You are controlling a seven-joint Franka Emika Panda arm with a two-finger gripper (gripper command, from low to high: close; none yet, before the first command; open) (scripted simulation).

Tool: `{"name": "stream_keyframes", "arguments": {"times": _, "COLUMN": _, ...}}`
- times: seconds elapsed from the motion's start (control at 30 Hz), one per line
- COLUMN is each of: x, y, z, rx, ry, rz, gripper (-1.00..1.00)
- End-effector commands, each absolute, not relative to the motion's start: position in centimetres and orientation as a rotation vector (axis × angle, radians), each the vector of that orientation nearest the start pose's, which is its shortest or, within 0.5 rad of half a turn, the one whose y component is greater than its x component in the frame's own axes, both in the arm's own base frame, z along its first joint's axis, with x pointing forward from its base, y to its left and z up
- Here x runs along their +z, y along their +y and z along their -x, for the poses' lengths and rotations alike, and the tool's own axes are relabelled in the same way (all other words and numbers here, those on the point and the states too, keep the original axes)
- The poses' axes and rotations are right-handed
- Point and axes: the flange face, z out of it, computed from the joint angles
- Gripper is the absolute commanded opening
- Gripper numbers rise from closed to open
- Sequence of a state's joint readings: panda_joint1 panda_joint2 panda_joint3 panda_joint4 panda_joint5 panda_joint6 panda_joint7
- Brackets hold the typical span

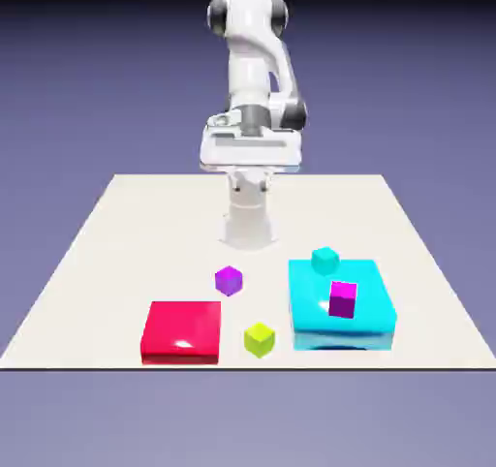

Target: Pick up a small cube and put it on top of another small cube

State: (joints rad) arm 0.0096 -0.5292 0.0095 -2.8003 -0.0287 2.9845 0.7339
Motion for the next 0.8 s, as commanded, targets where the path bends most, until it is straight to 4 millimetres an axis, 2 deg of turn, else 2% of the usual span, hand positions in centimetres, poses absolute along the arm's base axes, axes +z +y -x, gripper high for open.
{"name": "stream_keyframes", "arguments": {"times": 0.0, "x": 42.4, "y": 1.3, "z": -39.9, "rx": -0.888, "ry": 0.901, "rz": 2.655, "gripper": 0.00}}
{"name": "stream_keyframes", "arguments": {"times": 0.2, "x": 33.0, "y": 2.9, "z": -40.4, "rx": -0.404, "ry": 0.730, "rz": 3.064, "gripper": 0.00}}
{"name": "stream_keyframes", "arguments": {"times": 0.43, "x": 23.2, "y": 3.4, "z": -38.1, "rx": 0.270, "ry": 0.439, "rz": 3.402, "gripper": 0.00}}
{"name": "stream_keyframes", "arguments": {"times": 0.67, "x": 15.6, "y": 2.7, "z": -33.9, "rx": 1.017, "ry": 0.042, "rz": 3.545, "gripper": 0.00}}
{"name": "stream_keyframes", "arguments": {"times": 0.73, "x": 15.0, "y": 2.6, "z": -33.5, "rx": 1.083, "ry": 0.002, "rz": 3.547, "gripper": 0.00}}
{"name": "stream_keyframes", "arguments": {"times": 0.77, "x": 13.6, "y": 1.9, "z": -33.0, "rx": 1.082, "ry": 0.005, "rz": 3.550, "gripper": 0.00}}
